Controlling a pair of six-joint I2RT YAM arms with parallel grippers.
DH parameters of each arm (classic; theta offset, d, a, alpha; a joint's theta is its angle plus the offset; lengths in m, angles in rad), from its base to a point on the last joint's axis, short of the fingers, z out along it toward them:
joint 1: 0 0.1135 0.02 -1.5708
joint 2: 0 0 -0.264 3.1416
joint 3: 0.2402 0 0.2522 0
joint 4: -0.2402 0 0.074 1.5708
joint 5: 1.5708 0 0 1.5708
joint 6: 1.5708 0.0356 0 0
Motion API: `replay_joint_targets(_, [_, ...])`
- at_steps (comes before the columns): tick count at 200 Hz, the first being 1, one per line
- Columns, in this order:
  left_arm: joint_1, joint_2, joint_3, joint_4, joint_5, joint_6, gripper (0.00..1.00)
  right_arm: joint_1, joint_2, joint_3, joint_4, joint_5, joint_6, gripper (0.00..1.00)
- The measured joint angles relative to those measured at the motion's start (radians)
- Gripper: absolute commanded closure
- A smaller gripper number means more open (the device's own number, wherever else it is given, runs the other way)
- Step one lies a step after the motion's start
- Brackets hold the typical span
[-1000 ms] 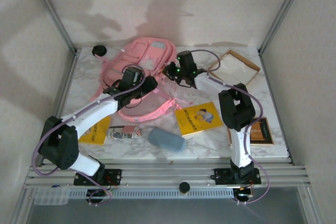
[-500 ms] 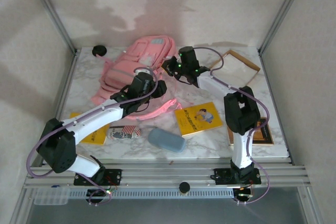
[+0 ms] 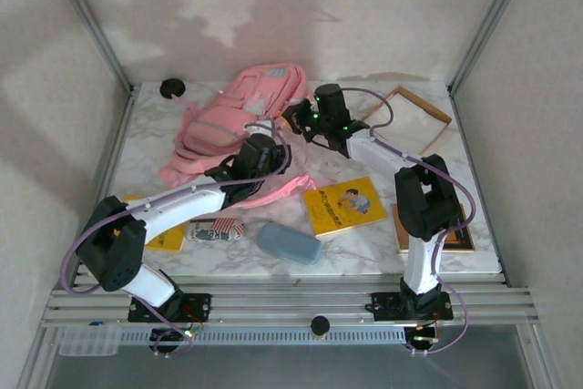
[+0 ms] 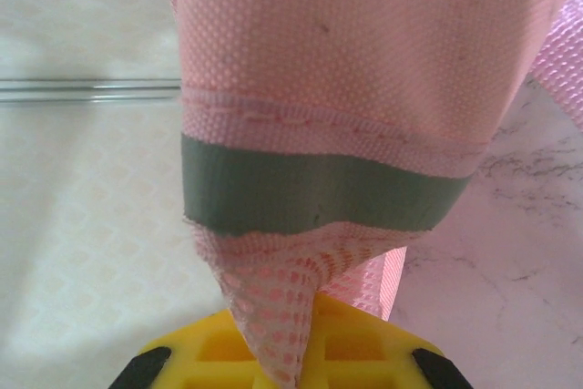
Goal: Pack the student bag
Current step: Unzip the student bag at the center of the table.
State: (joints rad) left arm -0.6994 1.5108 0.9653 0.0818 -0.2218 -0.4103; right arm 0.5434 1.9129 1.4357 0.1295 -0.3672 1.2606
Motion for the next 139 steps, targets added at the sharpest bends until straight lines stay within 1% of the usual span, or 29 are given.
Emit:
replay_joint_targets(15, [-0.002,-0.068,-0.123,0.078,-0.033,0.050,0.42,0.014,-0.018,-0.024,0.019,0.007,0.016,1.00])
replay_joint_targets(33, [-0.001,-0.177,-0.304,0.214,-0.051,0.125,0.40,0.031,-0.036,-0.058,0.076,0.005,0.045,1.00])
replay_joint_targets(46, [-0.001,-0.226,-0.384,0.291,-0.064,0.182,0.40,0.039,-0.040,-0.073,0.115,0.002,0.062,1.00])
replay_joint_targets(67, [-0.002,-0.240,-0.406,0.385,-0.066,0.255,0.43,0.044,-0.045,-0.099,0.169,0.004,0.072,1.00])
replay_joint_targets(99, [-0.029,-0.236,-0.414,0.551,-0.064,0.328,0.43,0.052,-0.061,-0.139,0.214,0.016,0.092,1.00])
replay_joint_targets(130, [-0.040,-0.165,-0.411,0.670,-0.076,0.381,0.43,0.076,-0.071,-0.151,0.256,0.031,0.106,1.00])
replay_joint_targets(139, [-0.040,-0.135,-0.407,0.692,-0.081,0.394,0.44,0.082,-0.073,-0.151,0.267,0.031,0.113,1.00])
